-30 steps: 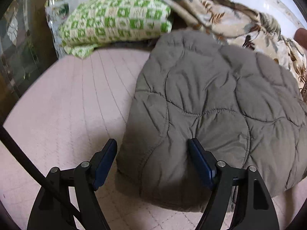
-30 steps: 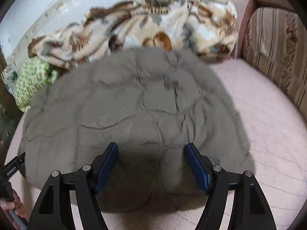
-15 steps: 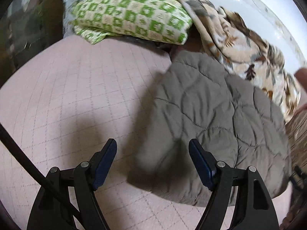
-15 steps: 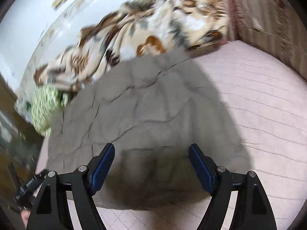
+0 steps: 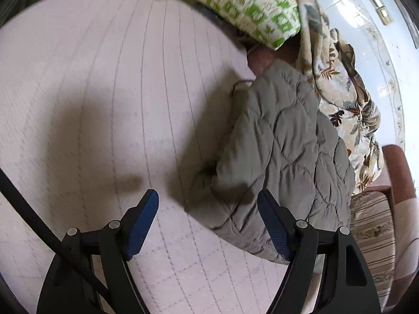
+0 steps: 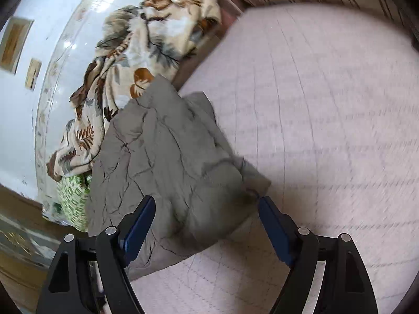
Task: Fold large clothes
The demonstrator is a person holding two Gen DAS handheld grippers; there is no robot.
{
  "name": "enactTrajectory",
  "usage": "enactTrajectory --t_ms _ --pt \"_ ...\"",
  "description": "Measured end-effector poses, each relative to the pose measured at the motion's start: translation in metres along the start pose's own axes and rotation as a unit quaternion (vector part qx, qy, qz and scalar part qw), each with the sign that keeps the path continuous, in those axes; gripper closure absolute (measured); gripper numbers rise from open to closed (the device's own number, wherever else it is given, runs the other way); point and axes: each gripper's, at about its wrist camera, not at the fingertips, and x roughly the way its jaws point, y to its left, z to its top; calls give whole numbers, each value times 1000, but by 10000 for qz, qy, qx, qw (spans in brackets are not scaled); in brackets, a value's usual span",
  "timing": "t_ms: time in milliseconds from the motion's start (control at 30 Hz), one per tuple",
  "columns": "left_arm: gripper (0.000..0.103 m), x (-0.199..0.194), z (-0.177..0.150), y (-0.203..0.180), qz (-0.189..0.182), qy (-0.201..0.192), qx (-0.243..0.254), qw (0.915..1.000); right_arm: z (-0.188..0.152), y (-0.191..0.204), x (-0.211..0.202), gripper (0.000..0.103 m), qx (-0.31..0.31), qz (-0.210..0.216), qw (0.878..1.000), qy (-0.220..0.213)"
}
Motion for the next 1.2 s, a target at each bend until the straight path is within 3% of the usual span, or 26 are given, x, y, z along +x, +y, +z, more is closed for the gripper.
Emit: enactTrajectory --t_ms 167,400,700,733,867,933,967,1000,1033,1100,1133,1200 --pt "26 13 -6 4 -358 220 -317 9986 -4 -6 8 15 356 257 9990 58" --pt "26 31 -17 -10 -466 297 -324 9979 -9 -19 24 14 885 521 9946 149" --pt "25 46 -16 -24 -250 52 -1 9997 -2 -17 49 13 937 362 9949 -16" --pt "31 46 -16 -27 -203 15 134 9997 -1 -14 50 22 851 301 9959 -41" --pt "52 40 -18 -53 248 -293 964 9946 -1 3 50 44 165 -119 9997 -139" --pt "59 36 -27 -78 784 -631 1721 9799 -2 21 47 54 -453 -447 9978 -181" --pt "60 35 -31 -85 1005 -766 1983 9720 -5 38 44 55 -995 -754 9918 -284" --pt "61 35 -39 -99 1341 -987 2397 9565 -10 53 42 58 -1504 -1047 9823 -382" --pt "62 37 -48 -111 1682 -1210 2812 9370 -19 72 41 59 -2145 -1417 9649 -540" --pt "63 38 -58 -123 2035 -1460 3211 9133 -39 102 42 61 -3145 -2002 9242 -828" --pt "63 38 -59 -124 2083 -1497 3260 9099 -49 112 44 61 -3526 -2241 9036 -950" --pt "63 36 -55 -123 2025 -1483 3221 9128 -58 120 46 61 -3905 -2492 8797 -1075"
